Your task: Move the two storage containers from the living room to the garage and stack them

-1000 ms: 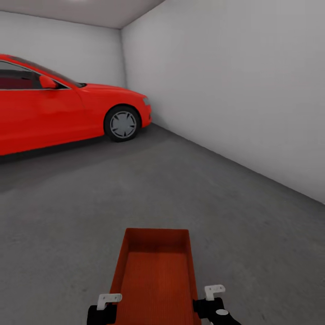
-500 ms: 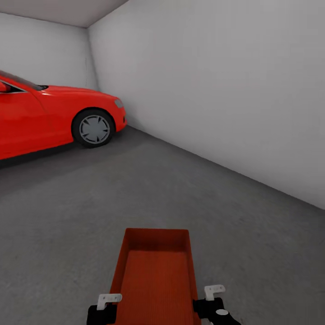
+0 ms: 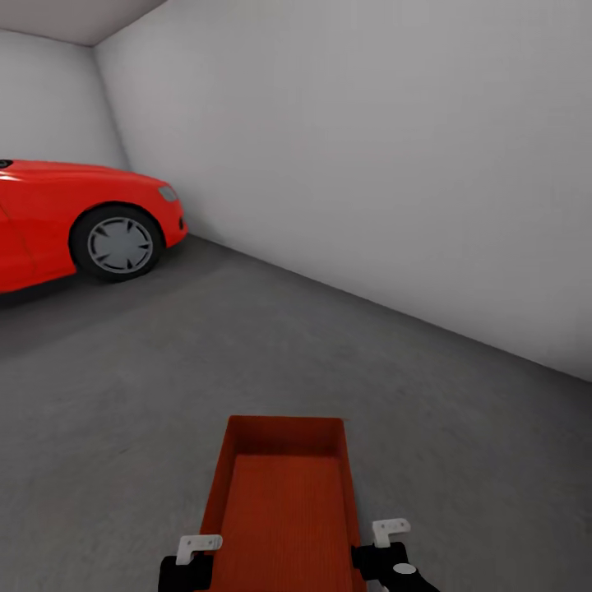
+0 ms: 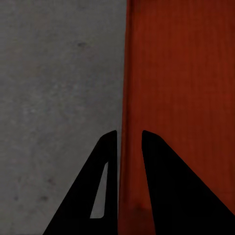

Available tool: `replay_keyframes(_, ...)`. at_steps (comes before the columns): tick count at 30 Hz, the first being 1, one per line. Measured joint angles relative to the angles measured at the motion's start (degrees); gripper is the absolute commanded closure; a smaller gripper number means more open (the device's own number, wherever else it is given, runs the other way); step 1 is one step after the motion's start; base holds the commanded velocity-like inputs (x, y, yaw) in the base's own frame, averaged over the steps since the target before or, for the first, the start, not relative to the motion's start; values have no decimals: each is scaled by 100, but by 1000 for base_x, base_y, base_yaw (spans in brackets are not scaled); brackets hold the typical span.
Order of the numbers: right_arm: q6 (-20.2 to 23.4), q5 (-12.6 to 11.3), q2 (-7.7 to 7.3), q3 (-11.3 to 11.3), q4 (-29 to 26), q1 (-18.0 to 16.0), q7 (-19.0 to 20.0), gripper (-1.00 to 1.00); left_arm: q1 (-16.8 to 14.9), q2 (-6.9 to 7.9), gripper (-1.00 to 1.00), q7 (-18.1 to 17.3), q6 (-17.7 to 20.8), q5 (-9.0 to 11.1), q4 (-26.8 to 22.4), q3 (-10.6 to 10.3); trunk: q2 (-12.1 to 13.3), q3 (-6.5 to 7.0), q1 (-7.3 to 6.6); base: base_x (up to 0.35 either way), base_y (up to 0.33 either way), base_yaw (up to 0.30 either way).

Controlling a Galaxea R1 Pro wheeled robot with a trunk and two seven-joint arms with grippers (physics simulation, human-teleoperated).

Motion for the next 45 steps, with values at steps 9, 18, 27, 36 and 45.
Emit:
replay_keyframes(9, 0, 1, 0, -2, 1, 0, -1, 100, 0, -1, 100, 3, 0, 0, 0, -1, 0, 23, 0, 0, 0, -297)
replay_keyframes(18, 0, 0, 0, -1, 0, 0, -1, 100, 0, -1, 100, 1, 0, 1, 0, 0, 0, 47, 0, 0, 0, -297)
replay_keyframes(27, 0, -1, 0, 0, -2, 0, 0, 100, 0, 0, 100, 0, 0, -1, -1, 2, 0, 71, 0, 0, 0, -297)
replay_keyframes(36, 0, 0, 0, 0, -1, 0, 0, 100, 0, 0, 100, 1, 1, -3, -1, 0, 0, 94, 0, 0, 0, -297)
replay_keyframes(45, 0, 0, 0, 0, 0, 0, 0, 100, 0, 0, 100, 0, 0, -1, 0, 0, 0, 118, 0, 3, 1, -293)
